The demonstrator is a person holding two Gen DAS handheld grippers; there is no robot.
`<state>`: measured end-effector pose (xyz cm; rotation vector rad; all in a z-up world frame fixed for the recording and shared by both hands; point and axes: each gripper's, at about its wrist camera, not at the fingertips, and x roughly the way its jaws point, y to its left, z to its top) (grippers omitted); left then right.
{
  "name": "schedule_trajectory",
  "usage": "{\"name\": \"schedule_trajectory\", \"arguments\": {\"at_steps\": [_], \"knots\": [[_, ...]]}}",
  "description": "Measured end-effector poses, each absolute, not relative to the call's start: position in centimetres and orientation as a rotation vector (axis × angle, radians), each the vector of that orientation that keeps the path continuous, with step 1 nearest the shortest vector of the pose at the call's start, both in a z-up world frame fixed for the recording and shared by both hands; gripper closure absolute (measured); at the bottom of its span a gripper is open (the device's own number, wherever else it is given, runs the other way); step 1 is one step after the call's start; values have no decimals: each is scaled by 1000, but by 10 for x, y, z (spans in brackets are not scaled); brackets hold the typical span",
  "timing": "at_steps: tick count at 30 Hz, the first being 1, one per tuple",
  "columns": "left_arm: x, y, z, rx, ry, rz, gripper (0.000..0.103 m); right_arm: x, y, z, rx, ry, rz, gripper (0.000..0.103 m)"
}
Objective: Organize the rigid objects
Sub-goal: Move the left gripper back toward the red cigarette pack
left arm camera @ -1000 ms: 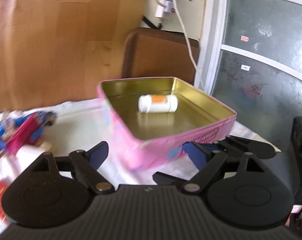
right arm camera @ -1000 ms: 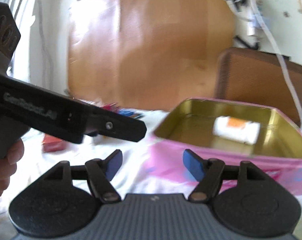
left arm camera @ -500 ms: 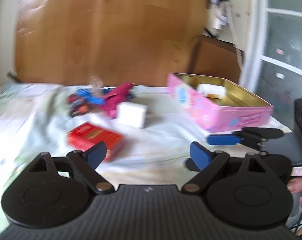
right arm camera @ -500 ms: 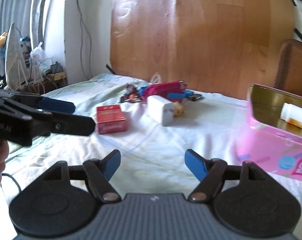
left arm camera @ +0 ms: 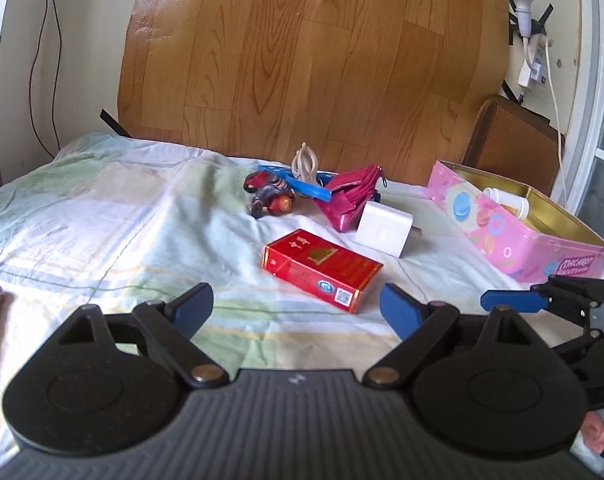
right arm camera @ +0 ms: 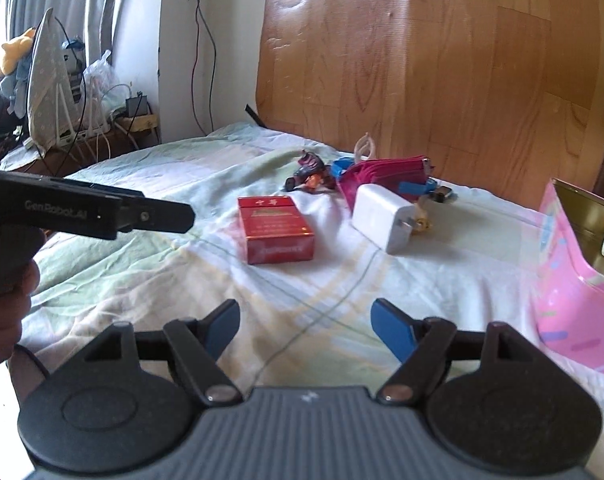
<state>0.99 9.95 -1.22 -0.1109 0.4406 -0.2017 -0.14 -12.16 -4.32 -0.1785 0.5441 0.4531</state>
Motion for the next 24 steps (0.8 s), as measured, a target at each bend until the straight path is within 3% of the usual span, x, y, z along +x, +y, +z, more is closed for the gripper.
{"name": "schedule_trajectory", "arguments": {"at_steps": [15,24], "knots": [[18,111,-17,-178,469,-253,9,13,-107,-45,-177,555,476,26],[24,116,-19,-218,501,-268,9,31,-97,-45,-191,561,492,18]]}}
